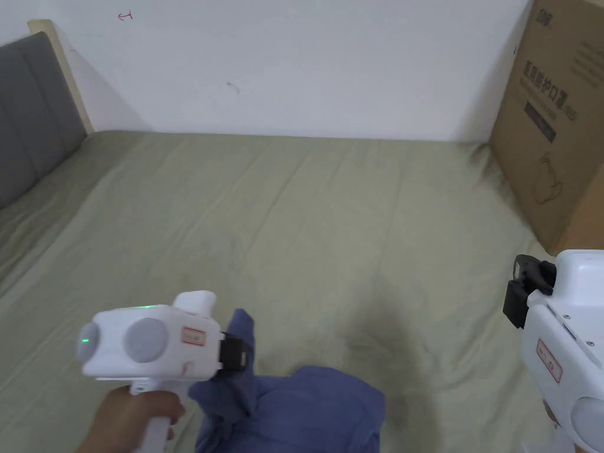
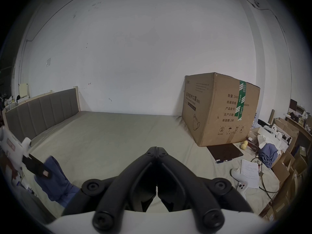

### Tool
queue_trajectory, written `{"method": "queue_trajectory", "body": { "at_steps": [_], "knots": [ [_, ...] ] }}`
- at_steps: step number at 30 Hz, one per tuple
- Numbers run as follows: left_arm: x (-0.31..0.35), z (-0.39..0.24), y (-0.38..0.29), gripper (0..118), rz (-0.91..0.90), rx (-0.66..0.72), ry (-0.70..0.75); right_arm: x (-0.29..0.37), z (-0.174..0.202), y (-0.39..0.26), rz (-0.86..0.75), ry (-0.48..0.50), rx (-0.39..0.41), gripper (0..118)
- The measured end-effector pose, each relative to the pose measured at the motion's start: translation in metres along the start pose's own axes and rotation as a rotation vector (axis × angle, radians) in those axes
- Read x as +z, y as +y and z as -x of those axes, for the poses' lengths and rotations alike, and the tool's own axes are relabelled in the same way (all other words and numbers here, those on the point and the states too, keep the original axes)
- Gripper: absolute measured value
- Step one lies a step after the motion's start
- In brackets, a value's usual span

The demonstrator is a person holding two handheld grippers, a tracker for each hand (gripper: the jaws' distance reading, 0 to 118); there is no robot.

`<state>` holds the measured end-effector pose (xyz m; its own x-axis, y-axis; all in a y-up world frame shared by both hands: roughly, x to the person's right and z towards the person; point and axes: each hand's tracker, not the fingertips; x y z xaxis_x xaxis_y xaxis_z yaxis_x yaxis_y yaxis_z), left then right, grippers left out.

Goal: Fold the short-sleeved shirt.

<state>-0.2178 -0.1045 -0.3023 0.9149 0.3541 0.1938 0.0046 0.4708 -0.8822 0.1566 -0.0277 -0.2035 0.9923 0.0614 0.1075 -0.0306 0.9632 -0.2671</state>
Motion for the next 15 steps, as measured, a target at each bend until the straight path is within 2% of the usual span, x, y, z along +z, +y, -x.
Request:
{"method": "queue_trajectory", "body": {
  "at_steps": [3, 6, 13, 14, 15],
  "knots": [
    [-0.036, -0.033, -0.003, 11, 0.069, -0.066, -0.006, 0.003, -0.008, -0.001, -0.001, -0.018, 0.000, 0],
    [-0.071, -0.059, -0.009, 11, 0.110, -0.069, -0.018, 0.007, -0.015, -0.003, 0.004, -0.034, -0.002, 0],
    [-0.138, -0.096, -0.029, 11, 0.210, -0.149, 0.073, 0.011, -0.024, -0.008, 0.018, -0.061, -0.004, 0],
    [-0.141, -0.100, -0.030, 14, 0.202, -0.156, 0.086, 0.010, -0.025, -0.008, 0.021, -0.062, -0.001, 0],
    [-0.142, -0.102, -0.031, 32, 0.205, -0.166, 0.097, 0.010, -0.025, -0.009, 0.022, -0.064, 0.000, 0]
  ]
}}
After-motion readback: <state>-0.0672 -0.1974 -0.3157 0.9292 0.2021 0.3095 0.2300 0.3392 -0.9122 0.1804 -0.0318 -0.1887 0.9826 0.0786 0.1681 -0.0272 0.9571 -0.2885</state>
